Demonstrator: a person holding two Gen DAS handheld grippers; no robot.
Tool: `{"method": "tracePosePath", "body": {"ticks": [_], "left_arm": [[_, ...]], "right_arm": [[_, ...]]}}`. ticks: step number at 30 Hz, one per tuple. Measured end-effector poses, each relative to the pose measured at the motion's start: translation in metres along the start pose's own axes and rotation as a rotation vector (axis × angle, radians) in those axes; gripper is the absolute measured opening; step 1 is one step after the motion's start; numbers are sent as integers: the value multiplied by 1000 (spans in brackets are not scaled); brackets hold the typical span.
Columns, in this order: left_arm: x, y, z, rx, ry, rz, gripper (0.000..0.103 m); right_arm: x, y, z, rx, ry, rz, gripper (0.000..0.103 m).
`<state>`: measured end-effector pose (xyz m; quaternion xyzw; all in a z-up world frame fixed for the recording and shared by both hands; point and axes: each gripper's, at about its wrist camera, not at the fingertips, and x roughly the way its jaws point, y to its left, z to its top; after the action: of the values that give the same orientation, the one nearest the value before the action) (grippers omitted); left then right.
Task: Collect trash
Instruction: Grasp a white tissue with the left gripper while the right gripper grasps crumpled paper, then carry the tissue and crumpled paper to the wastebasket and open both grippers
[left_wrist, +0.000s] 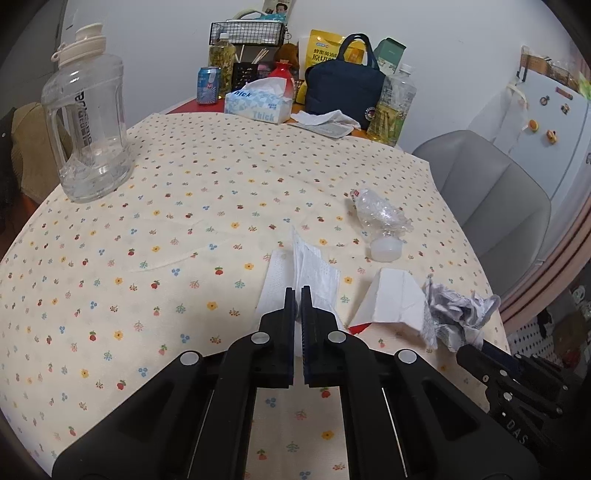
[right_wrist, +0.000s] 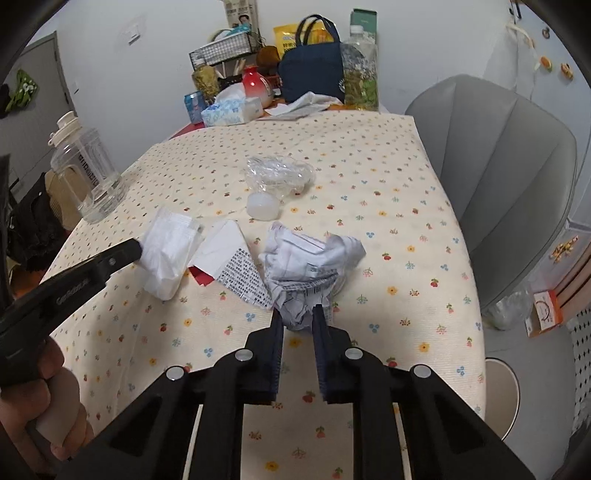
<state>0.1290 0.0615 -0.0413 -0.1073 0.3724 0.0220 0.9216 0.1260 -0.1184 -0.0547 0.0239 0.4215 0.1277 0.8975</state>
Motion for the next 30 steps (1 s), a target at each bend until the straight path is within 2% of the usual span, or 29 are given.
{"method": "tracePosePath", "body": {"ticks": [8,18,30], "left_arm": [[-16,-21,5,39,-37,-4,3],[-57,-47,13,84,-115,10,3],[-75,-102,12,148,-142,-63,3]], "right_arm": [[-38,-5,-2,-6,-65,2,12],[-80,-28,-6,43,-149,9,12],[-125,-72,-15,106,-220,-47,12]]}}
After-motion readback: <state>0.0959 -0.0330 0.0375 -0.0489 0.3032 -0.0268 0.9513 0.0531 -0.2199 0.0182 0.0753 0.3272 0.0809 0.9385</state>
